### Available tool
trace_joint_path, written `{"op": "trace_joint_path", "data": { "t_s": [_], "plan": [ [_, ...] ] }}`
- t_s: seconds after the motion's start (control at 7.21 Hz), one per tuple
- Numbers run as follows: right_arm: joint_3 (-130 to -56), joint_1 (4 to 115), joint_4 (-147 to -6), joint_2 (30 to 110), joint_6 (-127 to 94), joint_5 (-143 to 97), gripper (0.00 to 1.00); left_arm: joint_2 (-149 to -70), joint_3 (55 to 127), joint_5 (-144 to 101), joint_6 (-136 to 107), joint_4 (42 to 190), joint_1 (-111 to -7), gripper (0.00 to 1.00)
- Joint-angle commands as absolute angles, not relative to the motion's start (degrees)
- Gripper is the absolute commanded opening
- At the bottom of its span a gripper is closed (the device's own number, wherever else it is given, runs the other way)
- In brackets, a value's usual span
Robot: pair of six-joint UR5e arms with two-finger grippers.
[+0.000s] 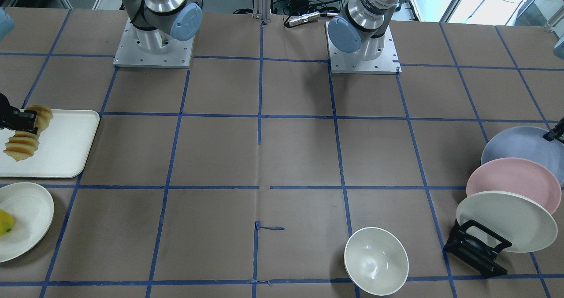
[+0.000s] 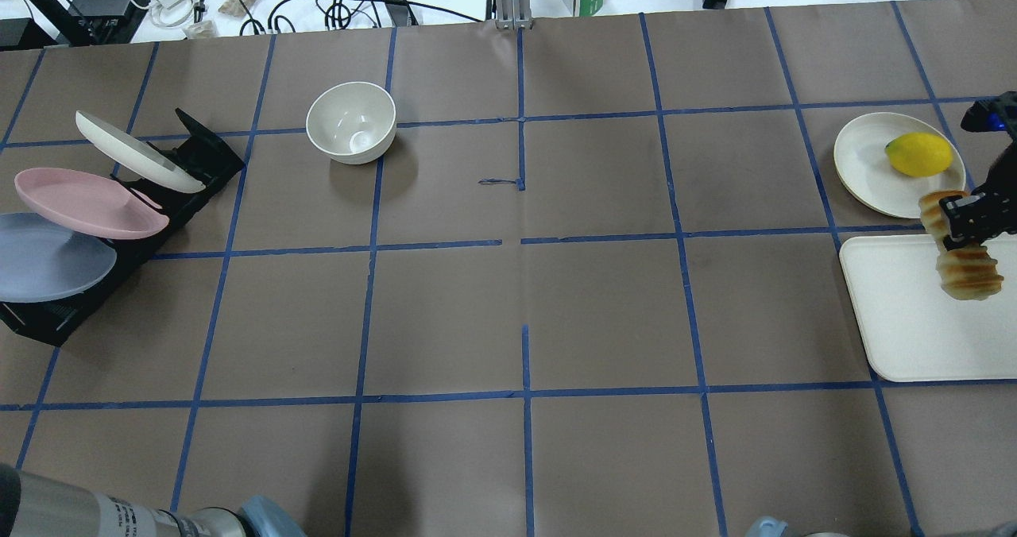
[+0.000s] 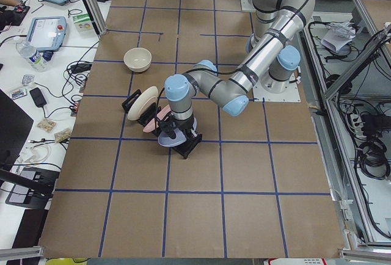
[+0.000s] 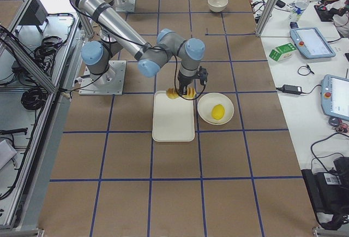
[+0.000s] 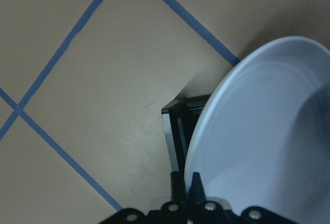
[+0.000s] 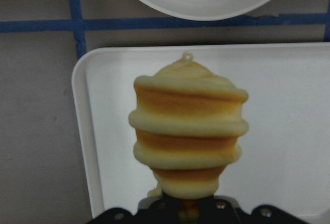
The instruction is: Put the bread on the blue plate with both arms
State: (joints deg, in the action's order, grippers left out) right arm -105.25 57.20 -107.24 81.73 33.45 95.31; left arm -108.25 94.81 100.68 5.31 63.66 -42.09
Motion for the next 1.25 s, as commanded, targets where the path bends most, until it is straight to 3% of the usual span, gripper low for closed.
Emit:
{"op": "trace_joint_path", "data": {
  "t_s": [0.0, 0.28, 0.83, 1.11],
  "plan": [
    [-97.3, 62.1, -95.2, 82.9, 27.2, 94.7, 0.00, -105.7, 92.0, 101.1, 5.8, 70.4, -41.2, 0.00],
    [-95.2, 66.6, -92.1, 84.2, 20.0, 94.7, 0.00, -103.1, 88.9, 103.2, 5.3, 83.4, -40.5, 0.00],
    [-95.1, 73.0, -89.7, 86.8, 8.9, 94.5, 0.00, -95.4, 89.7, 95.8, -7.0, 108.5, -40.5, 0.00],
    [-95.2, 76.0, -89.8, 87.1, 7.5, 88.1, 0.00, -93.4, 90.4, 89.1, -5.9, 116.2, -46.1, 0.00]
  ]
}}
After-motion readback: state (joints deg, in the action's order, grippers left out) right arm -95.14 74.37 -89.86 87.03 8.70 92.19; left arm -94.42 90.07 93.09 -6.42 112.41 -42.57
